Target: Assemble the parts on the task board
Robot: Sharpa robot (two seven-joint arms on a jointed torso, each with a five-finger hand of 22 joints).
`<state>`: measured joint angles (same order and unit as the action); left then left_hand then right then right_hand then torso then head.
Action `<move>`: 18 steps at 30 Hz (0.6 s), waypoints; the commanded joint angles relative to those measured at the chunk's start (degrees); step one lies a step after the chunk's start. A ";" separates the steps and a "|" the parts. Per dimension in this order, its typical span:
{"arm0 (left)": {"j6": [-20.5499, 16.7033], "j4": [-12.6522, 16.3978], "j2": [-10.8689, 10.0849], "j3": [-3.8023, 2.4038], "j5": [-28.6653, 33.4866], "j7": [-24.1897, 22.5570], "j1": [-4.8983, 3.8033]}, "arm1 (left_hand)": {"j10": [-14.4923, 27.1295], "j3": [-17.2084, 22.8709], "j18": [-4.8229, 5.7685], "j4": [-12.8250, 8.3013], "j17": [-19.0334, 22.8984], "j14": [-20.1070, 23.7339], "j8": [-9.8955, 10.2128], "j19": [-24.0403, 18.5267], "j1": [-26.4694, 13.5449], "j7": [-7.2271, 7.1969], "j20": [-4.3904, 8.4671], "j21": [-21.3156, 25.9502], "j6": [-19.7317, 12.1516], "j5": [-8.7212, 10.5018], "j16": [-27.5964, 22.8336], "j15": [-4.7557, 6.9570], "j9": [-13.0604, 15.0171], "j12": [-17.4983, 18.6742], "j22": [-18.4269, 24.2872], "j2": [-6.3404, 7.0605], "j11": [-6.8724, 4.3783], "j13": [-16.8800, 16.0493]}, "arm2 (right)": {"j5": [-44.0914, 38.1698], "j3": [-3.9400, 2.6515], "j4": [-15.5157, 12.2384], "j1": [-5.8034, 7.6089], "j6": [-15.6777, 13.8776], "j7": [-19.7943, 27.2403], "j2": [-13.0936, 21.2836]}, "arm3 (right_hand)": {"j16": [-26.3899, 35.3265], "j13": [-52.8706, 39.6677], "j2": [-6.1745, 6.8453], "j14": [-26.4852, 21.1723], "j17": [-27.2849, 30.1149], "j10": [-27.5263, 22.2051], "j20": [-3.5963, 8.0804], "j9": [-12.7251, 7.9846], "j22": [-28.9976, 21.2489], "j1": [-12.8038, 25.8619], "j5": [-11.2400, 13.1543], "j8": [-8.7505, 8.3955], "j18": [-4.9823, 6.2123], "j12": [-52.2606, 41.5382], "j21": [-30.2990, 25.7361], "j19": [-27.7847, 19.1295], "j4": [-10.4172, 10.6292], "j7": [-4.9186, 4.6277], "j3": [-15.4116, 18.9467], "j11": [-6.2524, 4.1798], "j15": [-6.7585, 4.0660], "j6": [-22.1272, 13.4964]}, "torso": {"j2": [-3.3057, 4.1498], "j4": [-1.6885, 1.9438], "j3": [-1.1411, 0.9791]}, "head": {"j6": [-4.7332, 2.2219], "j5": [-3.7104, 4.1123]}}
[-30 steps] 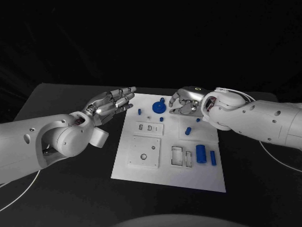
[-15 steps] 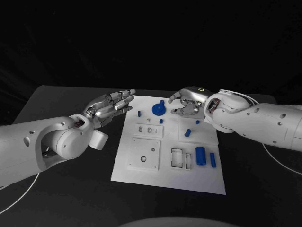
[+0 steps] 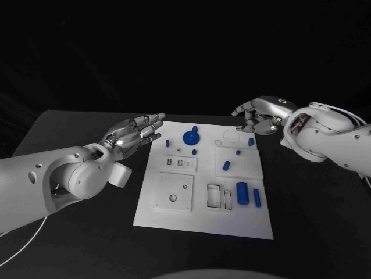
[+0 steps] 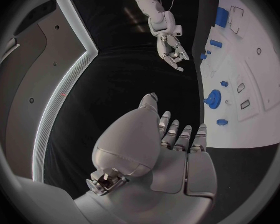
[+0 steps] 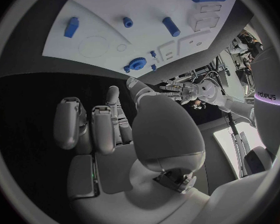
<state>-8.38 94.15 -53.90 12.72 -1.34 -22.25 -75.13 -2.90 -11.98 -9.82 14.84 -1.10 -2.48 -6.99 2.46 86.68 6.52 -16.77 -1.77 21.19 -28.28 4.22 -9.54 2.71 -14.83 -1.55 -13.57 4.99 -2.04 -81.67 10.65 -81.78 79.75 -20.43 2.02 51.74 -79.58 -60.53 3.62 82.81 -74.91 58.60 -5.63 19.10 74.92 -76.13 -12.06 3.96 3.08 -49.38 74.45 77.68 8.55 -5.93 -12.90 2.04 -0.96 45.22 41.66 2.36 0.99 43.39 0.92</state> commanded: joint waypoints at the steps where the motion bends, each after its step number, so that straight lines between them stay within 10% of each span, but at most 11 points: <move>1: 0.42 -0.10 0.22 -0.03 -0.22 -0.88 0.26 | 0.08 0.34 -0.29 -0.13 -0.06 -0.05 -0.28 0.33 0.61 -0.02 0.02 -0.39 0.21 -0.22 0.32 -0.20 0.06 -0.32 0.48 0.18 0.35 -0.05 | 1.77 0.15 -0.65 -0.08 -0.06 -0.21 1.10 | 2.06 -7.74 0.07 -1.96 -5.47 7.77 0.12 -0.07 8.03 -0.57 0.28 0.10 1.51 -10.94 -2.32 -2.04 -0.39 0.37 0.05 -0.45 -0.12 0.06 | -0.16 -0.21 -0.09 | -0.07 0.02; 7: 0.68 -0.34 0.41 -0.04 -0.22 -0.99 0.77 | 0.05 0.38 -0.28 -0.21 -0.08 -0.08 -0.30 0.34 0.70 0.01 0.01 -0.40 0.21 -0.26 0.38 -0.23 0.06 -0.37 0.48 0.21 0.40 -0.06 | 6.47 0.35 0.33 -1.47 -1.35 2.57 3.22 | -7.81 -29.07 -0.46 4.94 -13.11 30.75 0.34 1.25 9.79 0.08 1.34 1.09 0.75 -40.06 0.09 0.27 0.55 0.33 2.12 -0.73 -0.07 1.89 | -0.34 -0.22 -0.16 | -0.03 0.18; 18: 0.96 -0.58 0.36 -0.04 -0.28 -1.35 1.54 | -0.07 0.49 -0.25 -0.32 -0.15 -0.31 -0.30 0.38 0.84 0.05 0.00 -0.42 0.12 -0.30 0.72 -0.32 0.04 -0.71 0.47 0.23 0.52 -0.10 | 12.35 0.42 5.31 -5.69 -3.47 6.69 3.30 | -10.42 -29.47 -1.19 7.19 -15.09 31.40 0.17 10.23 14.53 0.20 -2.25 3.30 -2.66 -40.62 14.15 11.05 1.44 0.13 5.38 -0.43 0.01 -1.04 | -0.32 -0.27 -0.17 | -0.37 0.60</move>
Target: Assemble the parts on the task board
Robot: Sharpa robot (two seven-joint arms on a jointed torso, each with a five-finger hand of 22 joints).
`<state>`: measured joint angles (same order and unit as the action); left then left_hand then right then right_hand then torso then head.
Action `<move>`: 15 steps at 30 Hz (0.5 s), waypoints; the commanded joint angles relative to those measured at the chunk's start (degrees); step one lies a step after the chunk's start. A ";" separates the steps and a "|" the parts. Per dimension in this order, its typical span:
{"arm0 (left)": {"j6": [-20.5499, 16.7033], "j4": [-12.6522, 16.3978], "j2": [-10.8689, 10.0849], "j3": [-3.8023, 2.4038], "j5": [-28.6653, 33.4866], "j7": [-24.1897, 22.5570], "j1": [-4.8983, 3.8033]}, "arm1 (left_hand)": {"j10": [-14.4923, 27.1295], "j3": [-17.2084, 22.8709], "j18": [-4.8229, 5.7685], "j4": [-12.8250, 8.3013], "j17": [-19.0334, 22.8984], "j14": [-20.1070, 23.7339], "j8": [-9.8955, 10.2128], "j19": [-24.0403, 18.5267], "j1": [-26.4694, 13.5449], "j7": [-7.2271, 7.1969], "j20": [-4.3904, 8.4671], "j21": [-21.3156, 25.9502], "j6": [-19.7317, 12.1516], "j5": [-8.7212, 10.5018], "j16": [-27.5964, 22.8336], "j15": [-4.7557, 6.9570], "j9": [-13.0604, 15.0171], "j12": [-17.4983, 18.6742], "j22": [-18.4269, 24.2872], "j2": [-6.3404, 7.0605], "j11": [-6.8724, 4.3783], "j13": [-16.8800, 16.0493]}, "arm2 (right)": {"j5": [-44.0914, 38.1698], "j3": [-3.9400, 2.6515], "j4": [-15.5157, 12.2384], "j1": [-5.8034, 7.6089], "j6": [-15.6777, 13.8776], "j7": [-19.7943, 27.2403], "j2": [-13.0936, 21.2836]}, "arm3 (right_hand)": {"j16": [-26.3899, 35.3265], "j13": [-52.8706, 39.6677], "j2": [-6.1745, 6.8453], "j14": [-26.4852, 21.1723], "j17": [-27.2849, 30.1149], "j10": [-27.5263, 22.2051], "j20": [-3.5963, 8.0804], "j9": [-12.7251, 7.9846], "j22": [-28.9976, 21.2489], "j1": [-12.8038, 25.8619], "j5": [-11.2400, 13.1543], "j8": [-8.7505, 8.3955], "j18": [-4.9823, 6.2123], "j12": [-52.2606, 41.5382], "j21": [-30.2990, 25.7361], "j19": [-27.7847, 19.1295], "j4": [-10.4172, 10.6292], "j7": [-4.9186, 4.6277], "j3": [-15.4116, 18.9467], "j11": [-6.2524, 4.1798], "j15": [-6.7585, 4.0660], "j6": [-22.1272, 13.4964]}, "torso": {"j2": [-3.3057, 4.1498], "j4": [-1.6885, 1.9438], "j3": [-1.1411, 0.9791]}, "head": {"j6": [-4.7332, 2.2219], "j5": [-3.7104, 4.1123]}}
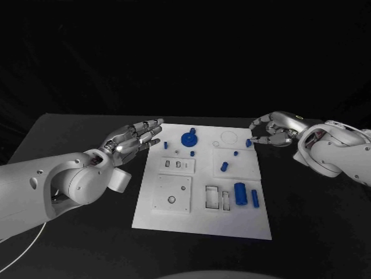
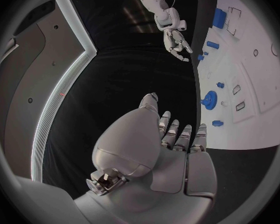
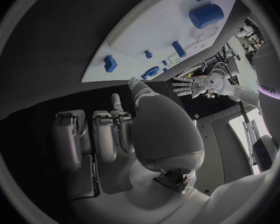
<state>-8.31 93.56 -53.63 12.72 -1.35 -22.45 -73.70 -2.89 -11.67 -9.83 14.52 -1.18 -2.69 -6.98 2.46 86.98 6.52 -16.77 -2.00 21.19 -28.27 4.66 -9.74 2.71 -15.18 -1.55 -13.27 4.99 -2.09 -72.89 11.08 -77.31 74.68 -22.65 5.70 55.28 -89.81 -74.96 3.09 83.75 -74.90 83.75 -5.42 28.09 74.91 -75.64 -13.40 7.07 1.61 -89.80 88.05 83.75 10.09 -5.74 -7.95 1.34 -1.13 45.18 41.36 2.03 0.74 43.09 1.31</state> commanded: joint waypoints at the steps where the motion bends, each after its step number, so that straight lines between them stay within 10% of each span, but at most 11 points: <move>1: 0.92 0.00 0.09 -0.04 -0.30 -1.17 0.16 | -0.11 0.21 -0.24 -0.03 -0.09 -0.15 -0.31 0.39 0.58 0.06 0.00 -0.20 0.11 -0.31 0.34 -0.14 0.05 -0.45 0.47 -0.07 0.56 -0.06 | 3.75 0.00 1.22 -0.96 -1.17 3.04 -0.34 | -0.19 -15.04 -0.68 6.25 -15.10 6.25 -0.03 1.97 14.61 -0.36 -1.31 0.24 -1.24 -0.20 0.75 5.14 -0.12 -0.06 0.49 0.31 0.23 -1.69 | -0.03 0.13 0.11 | -0.10 0.34; 15: 1.12 -0.07 -0.03 -0.04 -0.88 -1.33 0.63 | -0.23 0.29 -0.21 -0.09 -0.14 -0.31 -0.32 0.42 0.67 0.08 0.00 -0.22 0.06 -0.34 0.56 -0.18 0.04 -0.72 0.46 -0.09 0.68 -0.10 | 6.18 -0.01 5.23 -3.94 -0.33 4.81 -1.90 | -0.19 -15.04 -0.85 6.25 -15.10 6.25 -0.36 9.89 14.62 -1.11 -6.62 1.36 -1.25 -0.20 0.88 5.13 -0.46 -0.42 0.17 0.59 0.50 -7.76 | -0.05 0.18 0.17 | -0.05 0.37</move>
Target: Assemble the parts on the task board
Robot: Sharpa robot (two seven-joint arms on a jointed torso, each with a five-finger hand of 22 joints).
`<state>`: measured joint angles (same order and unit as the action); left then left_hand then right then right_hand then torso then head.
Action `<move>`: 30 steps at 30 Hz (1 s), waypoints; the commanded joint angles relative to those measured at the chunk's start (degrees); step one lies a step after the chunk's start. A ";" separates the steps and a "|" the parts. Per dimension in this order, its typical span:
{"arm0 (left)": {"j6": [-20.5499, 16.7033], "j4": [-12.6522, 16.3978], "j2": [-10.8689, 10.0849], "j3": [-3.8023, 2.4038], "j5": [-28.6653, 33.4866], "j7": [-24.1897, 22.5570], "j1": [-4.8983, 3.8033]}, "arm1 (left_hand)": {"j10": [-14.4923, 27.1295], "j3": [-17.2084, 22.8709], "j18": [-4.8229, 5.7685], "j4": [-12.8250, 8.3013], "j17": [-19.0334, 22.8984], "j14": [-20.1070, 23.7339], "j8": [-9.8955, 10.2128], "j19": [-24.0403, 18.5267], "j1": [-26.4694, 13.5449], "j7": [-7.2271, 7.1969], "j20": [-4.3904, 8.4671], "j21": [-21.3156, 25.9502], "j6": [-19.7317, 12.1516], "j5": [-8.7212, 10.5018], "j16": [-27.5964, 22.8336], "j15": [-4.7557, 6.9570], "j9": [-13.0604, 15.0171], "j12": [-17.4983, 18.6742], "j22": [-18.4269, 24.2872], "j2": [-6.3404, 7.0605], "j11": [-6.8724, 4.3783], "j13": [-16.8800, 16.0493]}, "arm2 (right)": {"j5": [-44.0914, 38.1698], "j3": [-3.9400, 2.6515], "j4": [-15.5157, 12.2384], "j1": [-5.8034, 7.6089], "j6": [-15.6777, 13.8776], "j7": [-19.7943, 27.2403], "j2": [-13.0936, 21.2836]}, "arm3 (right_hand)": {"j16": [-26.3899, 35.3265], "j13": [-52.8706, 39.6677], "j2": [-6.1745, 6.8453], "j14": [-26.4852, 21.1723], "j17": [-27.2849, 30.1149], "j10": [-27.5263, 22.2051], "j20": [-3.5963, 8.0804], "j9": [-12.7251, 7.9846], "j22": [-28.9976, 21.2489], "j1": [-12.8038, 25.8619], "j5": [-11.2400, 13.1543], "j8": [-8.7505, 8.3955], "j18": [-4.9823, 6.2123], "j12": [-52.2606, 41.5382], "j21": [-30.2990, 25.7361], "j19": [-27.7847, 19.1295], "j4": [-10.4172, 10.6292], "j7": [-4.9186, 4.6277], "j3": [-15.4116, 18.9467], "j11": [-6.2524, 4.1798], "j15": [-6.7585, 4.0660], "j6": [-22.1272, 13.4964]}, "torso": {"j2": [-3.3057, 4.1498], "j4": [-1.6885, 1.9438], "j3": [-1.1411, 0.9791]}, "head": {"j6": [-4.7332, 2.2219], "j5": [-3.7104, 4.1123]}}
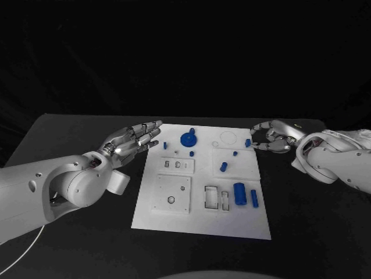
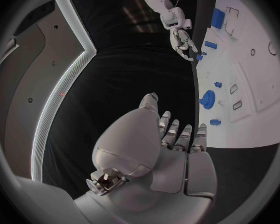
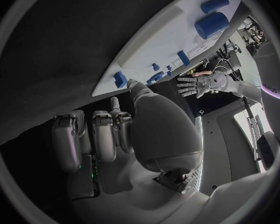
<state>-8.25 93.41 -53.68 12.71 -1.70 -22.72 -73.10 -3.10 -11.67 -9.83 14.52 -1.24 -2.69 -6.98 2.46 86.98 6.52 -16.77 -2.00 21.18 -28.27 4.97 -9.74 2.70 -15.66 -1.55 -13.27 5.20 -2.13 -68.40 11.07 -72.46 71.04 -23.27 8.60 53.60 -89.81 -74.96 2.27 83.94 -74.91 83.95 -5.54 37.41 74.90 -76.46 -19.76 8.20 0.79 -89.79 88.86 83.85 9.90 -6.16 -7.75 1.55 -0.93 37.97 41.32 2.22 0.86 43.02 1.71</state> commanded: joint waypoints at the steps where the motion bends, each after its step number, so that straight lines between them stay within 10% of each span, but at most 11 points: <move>1: 1.08 0.07 0.01 -0.04 -0.54 -1.07 0.04 | -0.02 0.29 -0.22 -0.09 -0.07 -0.31 -0.32 0.42 0.67 0.08 0.00 -0.22 0.07 -0.34 0.24 -0.19 0.05 -0.24 0.46 -0.09 0.47 -0.05 | 1.80 0.00 0.49 -0.43 0.34 2.02 -0.30 | -0.19 -15.04 -0.04 6.06 -15.09 6.05 -0.25 0.77 14.62 -0.29 -0.22 0.26 -0.42 -0.21 0.05 5.01 -0.26 -0.01 -0.03 0.39 0.32 -0.71 | 0.00 -0.02 0.05 | 0.02 -0.06; 30: 1.39 0.07 -0.21 -0.05 -0.79 -1.13 0.10 | -0.13 0.36 -0.20 -0.13 -0.12 -0.47 -0.36 0.49 0.74 0.10 -0.01 -0.26 0.12 -0.37 0.45 -0.24 0.06 -0.46 0.44 -0.10 0.57 -0.08 | 3.71 -0.01 2.71 -1.47 0.69 2.82 -2.27 | -0.19 -15.04 -0.41 6.06 -15.09 6.05 -0.43 7.28 14.58 -2.19 -4.24 3.14 -0.39 -0.21 -0.01 4.88 -1.60 -0.21 -1.97 0.54 0.47 -1.00 | -0.01 0.04 0.07 | 0.38 -0.04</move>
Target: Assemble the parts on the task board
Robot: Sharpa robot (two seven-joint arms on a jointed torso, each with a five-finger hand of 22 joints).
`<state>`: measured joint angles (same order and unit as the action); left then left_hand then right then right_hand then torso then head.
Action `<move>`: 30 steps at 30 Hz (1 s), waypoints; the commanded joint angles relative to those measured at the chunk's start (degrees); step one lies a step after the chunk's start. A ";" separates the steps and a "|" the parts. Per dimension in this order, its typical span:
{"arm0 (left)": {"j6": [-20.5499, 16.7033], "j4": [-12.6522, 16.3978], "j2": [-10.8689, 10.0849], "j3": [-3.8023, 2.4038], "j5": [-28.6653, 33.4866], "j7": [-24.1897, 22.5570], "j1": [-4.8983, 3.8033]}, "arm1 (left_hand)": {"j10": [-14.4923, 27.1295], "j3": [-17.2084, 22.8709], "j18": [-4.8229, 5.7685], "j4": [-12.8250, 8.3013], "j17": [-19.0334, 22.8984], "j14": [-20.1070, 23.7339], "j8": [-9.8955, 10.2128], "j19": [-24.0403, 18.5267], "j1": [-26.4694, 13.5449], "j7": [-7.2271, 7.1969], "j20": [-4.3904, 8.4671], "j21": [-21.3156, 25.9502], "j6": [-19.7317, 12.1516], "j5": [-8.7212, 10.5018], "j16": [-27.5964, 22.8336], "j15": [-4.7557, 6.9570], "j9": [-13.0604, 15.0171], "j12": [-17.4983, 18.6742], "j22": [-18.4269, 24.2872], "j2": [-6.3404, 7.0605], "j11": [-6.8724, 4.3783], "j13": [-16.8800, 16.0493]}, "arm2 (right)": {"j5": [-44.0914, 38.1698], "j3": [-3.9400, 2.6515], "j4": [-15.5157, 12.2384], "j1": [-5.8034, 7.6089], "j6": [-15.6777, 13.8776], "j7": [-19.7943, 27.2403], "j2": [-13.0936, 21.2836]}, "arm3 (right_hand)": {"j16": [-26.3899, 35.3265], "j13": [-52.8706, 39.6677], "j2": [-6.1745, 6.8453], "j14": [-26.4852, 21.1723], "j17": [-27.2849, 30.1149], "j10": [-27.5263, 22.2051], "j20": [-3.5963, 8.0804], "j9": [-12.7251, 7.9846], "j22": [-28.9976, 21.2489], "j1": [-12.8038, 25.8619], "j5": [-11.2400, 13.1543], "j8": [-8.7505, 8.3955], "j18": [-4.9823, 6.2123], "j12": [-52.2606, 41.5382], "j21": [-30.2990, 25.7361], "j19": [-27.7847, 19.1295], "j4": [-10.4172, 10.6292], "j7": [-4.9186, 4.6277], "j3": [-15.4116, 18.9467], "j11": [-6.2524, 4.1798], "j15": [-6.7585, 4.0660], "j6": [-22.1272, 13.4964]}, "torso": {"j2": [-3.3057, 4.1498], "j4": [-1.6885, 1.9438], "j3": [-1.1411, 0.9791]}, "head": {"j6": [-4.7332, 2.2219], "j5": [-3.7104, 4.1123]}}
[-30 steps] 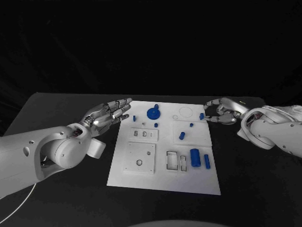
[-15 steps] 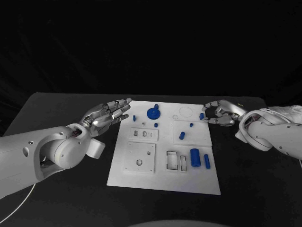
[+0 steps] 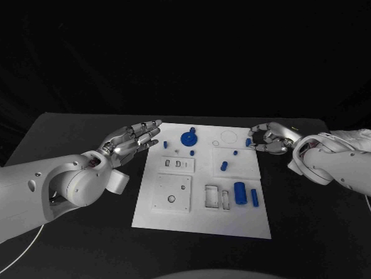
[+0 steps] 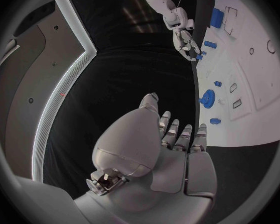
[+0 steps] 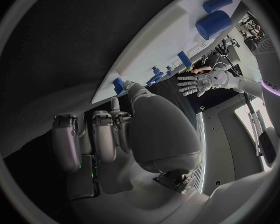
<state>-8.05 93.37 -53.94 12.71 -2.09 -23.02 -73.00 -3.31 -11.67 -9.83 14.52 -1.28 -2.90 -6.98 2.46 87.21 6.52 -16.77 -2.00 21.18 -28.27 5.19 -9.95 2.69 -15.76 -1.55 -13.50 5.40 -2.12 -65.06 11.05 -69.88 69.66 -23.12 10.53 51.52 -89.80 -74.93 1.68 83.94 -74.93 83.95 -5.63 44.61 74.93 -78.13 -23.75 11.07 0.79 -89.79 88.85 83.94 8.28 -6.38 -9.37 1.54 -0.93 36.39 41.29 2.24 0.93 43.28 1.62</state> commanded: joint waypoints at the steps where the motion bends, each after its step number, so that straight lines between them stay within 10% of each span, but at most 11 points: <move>1: 1.21 0.10 0.04 -0.05 -0.40 -0.80 0.00 | 0.07 0.36 -0.20 -0.13 -0.08 -0.26 -0.36 0.49 0.51 0.10 -0.01 -0.26 0.12 -0.38 0.24 -0.03 0.06 -0.35 0.44 0.13 0.37 -0.09 | 0.39 0.00 0.16 -0.09 0.59 0.88 -0.24 | -0.20 -15.07 0.20 6.06 -15.07 6.05 -0.34 0.20 14.54 -0.50 -0.14 0.39 -0.39 -0.21 -0.01 4.78 0.02 0.01 -0.35 0.55 0.46 0.58 | 0.02 0.02 -0.01 | 0.15 0.04; 30: 1.52 0.12 -0.05 -0.05 -0.42 -0.49 0.00 | 0.03 0.40 -0.20 -0.15 -0.09 -0.30 -0.36 0.51 0.54 0.12 -0.02 -0.27 0.07 -0.39 0.29 -0.05 0.06 -0.43 0.44 0.13 0.40 -0.10 | 0.47 -0.01 1.31 -0.31 1.47 0.68 -1.34 | -0.20 -15.07 -0.07 6.06 -15.07 6.05 -0.25 3.73 14.42 -0.72 -2.73 5.59 -0.30 -0.21 -0.26 4.47 -0.62 0.32 -1.84 0.33 0.31 3.66 | -0.02 0.00 -0.02 | 0.82 -0.17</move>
<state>-7.67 93.37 -54.03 12.71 -2.23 -22.93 -72.99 -3.31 -11.51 -9.83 14.35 -1.32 -2.90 -6.98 2.46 87.21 6.52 -16.77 -2.00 21.18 -28.27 5.19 -9.95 2.69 -15.99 -1.54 -13.50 5.40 -2.16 -64.45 11.04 -68.62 69.41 -22.55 10.70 50.26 -89.80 -74.92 1.46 83.93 -74.92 84.14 -5.63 48.29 74.91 -78.36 -26.08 16.61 0.80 -89.78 88.85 83.93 7.75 -6.05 -10.86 1.74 -0.93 39.80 41.26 2.22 0.91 44.02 1.48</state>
